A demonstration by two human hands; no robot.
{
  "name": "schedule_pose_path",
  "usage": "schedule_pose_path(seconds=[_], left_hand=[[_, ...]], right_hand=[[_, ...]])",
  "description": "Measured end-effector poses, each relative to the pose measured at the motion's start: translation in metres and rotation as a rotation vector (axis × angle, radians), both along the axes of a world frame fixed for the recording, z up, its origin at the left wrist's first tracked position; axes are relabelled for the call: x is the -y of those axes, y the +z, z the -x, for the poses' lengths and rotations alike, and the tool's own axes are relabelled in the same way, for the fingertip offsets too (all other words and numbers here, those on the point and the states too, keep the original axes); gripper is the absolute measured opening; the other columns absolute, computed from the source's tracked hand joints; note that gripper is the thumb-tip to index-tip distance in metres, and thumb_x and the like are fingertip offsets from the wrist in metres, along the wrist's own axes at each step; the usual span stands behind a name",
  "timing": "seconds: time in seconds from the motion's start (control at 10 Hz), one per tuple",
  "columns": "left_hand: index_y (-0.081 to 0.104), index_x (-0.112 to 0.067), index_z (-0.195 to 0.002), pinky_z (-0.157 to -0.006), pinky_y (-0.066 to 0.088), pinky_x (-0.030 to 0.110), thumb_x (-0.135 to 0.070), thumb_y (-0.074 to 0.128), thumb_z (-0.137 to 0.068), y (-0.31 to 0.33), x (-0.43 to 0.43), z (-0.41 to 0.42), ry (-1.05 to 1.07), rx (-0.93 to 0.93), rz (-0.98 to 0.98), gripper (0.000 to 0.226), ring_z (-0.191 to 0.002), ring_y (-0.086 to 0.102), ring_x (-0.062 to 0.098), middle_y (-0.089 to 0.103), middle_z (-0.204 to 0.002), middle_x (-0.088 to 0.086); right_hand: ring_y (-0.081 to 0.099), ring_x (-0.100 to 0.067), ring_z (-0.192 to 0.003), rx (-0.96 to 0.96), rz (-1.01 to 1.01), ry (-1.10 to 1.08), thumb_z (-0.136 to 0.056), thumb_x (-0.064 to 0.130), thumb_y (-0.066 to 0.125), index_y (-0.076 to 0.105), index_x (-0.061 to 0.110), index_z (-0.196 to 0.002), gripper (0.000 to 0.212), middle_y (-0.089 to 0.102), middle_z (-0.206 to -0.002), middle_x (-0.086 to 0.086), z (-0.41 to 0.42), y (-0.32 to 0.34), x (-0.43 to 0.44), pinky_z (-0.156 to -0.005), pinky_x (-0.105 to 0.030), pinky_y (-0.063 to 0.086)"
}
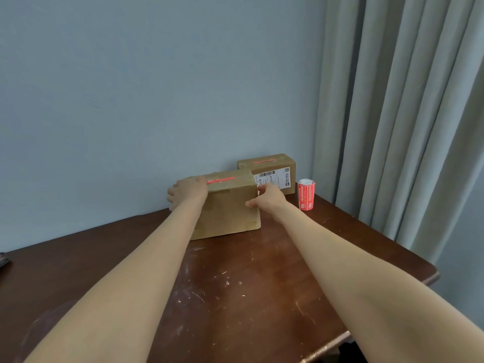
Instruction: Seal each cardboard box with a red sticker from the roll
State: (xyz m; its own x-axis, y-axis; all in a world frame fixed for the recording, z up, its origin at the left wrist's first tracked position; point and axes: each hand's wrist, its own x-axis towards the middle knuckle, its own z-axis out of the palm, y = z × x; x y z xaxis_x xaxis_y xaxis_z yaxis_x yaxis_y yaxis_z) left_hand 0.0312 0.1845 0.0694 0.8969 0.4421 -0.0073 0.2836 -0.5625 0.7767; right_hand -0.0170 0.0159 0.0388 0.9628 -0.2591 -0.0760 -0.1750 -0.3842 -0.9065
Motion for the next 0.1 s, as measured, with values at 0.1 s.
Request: schedule_pose_path(seconds=[0.1], left_hand=[[0.035,-0.007,-0.139,-0.106,0.033,0.045,-0.042,0.042,-0.094,0.0037,0.013,0.0077,-0.026,0.101,-0.183,0.058,-0.132,0.03,0.031,0.028,-0.145,0.016]], right_hand=[[0.043,-0.029,-0.132,0.021,0.07,-0.029,-0.082,0.009,0.071,0.031,0.011,-0.147,0.076,0.045,-0.144,-0.012,0.0006,0.0017,0.0026,-0.107,-0.038,0.039]])
